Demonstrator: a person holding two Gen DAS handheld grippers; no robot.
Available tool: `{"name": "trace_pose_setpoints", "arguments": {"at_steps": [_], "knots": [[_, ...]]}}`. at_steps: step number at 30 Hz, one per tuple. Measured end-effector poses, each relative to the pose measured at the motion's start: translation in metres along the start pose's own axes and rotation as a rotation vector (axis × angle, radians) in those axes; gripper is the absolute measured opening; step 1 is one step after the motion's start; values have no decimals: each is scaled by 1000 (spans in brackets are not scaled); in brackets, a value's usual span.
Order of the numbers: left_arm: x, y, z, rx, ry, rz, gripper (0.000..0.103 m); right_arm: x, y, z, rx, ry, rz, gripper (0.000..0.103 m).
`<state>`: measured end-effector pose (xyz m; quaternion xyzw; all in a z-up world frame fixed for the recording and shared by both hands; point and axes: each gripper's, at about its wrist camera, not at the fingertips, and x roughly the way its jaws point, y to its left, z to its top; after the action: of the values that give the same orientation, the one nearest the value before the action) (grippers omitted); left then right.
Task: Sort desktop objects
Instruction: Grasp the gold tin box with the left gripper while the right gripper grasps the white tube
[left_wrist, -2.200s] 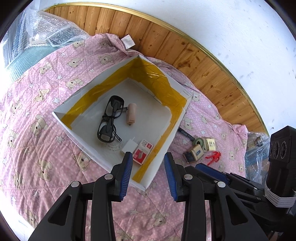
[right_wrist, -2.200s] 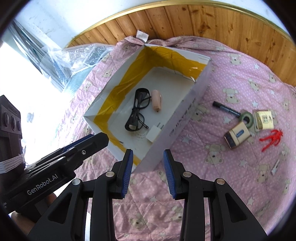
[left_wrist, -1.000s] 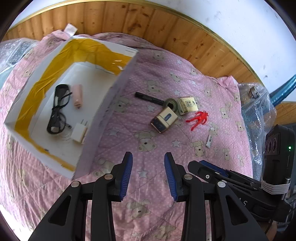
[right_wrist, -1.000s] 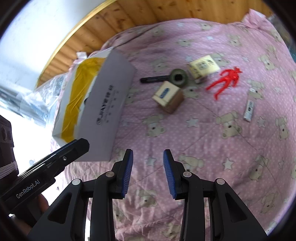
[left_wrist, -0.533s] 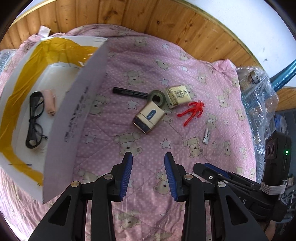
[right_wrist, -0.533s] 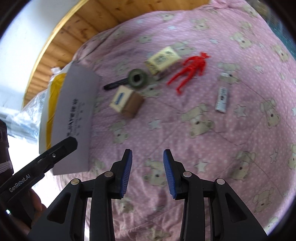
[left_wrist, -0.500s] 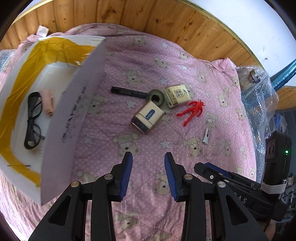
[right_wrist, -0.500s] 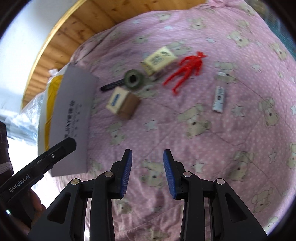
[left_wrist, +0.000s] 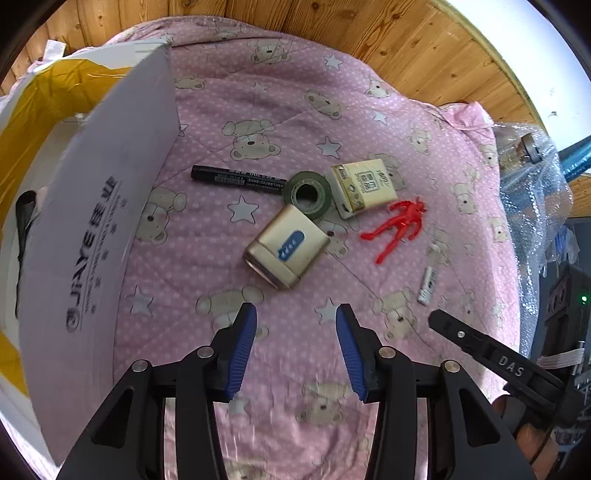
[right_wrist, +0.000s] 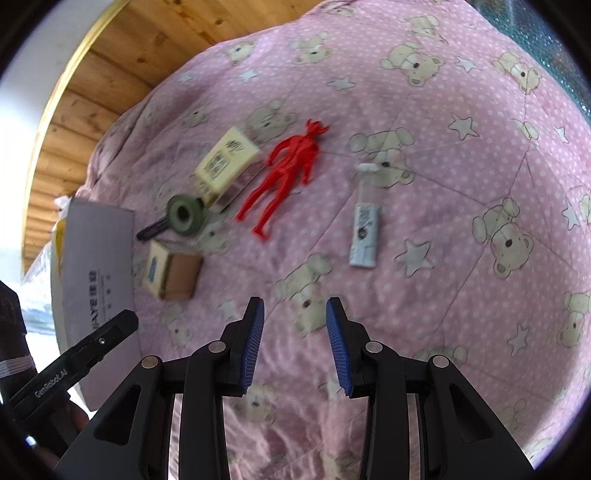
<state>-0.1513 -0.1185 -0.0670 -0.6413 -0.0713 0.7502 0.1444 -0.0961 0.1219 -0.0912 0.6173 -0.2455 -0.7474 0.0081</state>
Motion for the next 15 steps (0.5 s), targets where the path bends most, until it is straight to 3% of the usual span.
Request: {"name": "trace_pose_setpoints", "arguments": {"at_steps": [12, 15], "knots": [[47, 4, 32, 72, 36, 5, 50, 19, -31, 30, 76, -15, -52, 37], [54, 8, 37, 64, 40, -15, 57, 27, -31, 37, 73, -15, -66, 37]]}}
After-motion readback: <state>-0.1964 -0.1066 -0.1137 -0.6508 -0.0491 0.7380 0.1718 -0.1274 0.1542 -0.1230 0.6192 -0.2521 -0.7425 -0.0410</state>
